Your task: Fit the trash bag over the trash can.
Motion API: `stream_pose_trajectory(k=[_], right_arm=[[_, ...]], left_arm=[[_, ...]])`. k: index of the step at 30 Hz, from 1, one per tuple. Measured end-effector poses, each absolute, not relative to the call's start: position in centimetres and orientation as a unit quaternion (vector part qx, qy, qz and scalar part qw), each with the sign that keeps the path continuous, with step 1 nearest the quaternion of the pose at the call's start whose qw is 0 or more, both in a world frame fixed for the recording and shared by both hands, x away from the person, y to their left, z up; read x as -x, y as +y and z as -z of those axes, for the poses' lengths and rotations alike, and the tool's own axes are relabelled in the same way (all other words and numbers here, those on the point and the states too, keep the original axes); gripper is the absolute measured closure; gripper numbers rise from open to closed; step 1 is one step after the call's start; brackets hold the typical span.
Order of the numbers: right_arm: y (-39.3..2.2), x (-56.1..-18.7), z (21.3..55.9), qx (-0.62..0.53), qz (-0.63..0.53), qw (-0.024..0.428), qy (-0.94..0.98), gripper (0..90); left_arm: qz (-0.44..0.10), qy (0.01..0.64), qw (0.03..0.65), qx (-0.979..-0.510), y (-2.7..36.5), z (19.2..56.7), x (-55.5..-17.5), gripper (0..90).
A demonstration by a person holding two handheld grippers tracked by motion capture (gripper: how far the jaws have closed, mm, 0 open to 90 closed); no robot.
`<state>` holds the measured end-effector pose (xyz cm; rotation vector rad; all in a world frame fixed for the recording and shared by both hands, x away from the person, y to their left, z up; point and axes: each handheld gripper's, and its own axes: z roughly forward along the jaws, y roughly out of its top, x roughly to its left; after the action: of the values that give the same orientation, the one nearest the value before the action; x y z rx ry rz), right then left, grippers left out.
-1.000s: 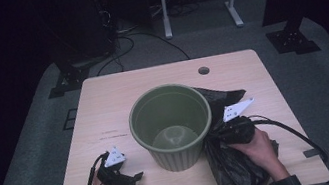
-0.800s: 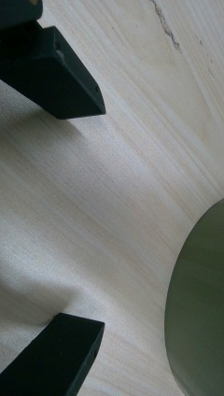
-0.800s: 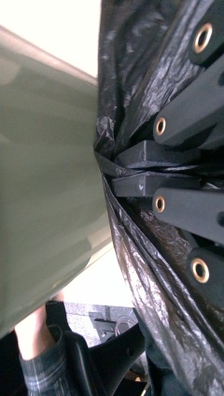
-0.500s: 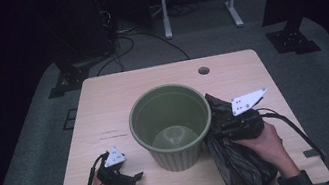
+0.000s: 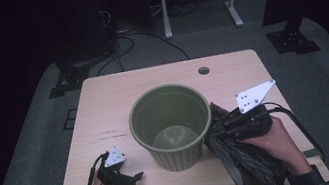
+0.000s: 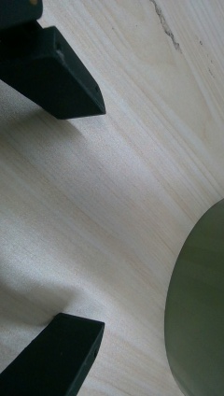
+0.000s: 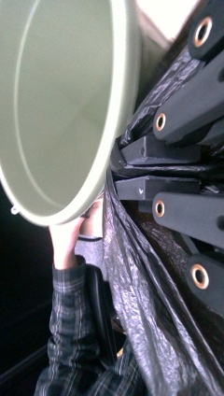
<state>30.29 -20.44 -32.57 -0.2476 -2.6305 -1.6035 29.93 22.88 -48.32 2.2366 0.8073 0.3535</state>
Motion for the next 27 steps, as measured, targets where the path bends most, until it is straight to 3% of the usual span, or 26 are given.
stream_pose_trajectory(k=[13,27], right_arm=[[-20.2,-30.6,29.5,0.057,0.553,0.013,-0.831,87.0],[-16.6,-32.5,27.0,0.037,0.554,0.007,-0.832,87.1]], left_arm=[[-0.137,0.313,0.361,-0.868,22.9,48.3,-29.9,0.0],[-0.137,0.313,0.361,-0.867,22.9,48.3,-29.9,0.0]])
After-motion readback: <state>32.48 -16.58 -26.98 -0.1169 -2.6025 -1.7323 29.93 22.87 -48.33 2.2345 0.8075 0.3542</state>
